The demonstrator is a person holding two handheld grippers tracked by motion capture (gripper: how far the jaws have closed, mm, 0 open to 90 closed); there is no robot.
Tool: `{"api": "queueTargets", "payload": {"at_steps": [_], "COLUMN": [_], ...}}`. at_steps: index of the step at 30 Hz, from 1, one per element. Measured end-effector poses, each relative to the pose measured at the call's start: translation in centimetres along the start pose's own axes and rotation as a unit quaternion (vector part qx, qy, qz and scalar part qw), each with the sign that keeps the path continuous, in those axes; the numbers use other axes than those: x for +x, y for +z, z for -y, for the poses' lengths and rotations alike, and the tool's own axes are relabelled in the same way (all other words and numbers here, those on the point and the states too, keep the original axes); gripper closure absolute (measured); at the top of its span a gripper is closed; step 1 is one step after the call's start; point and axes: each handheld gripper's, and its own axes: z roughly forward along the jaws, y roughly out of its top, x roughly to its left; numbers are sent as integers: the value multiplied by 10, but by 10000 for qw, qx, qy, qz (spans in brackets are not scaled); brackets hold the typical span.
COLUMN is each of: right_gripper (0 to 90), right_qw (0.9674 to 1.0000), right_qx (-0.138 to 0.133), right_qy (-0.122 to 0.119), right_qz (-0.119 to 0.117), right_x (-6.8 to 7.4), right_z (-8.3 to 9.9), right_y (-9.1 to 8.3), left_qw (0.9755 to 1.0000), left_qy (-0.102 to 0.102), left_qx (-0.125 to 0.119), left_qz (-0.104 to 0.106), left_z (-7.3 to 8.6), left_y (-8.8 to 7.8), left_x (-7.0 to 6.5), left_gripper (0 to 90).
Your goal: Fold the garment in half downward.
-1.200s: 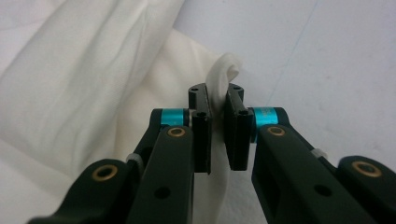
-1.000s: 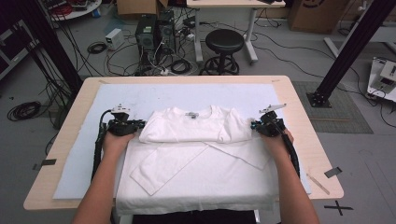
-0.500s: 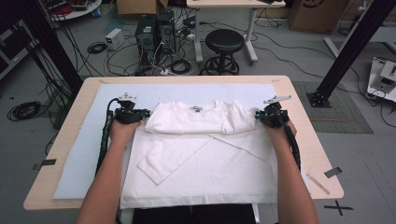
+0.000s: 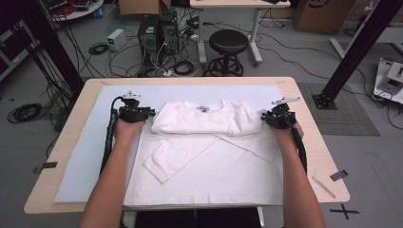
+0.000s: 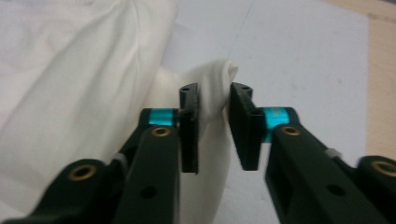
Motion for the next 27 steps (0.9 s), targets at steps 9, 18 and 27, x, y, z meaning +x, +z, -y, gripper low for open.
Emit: {"api": "queueTargets", "payload": {"at_steps": [9, 18, 27], "right_gripper": [518, 443, 385], "right_qw": [9992, 9987, 9982], "right_qx": [-269, -319, -390], "right_qy": [111, -27, -54], "right_qz": [-262, -390, -461], "right_x": [-1, 9, 12], "right_z": [-12, -19, -18], "right_y": [-21, -24, -26], "left_qw": [9989, 9971, 9959], "left_qy": [-267, -141, -71], "left_qx": [-288, -423, -422], "left_qz": [249, 617, 802], "left_z": [-9, -15, -18], "left_y": [-27, -32, -35], "left_x": [10, -2, -7], "left_gripper": [499, 416, 364]}}
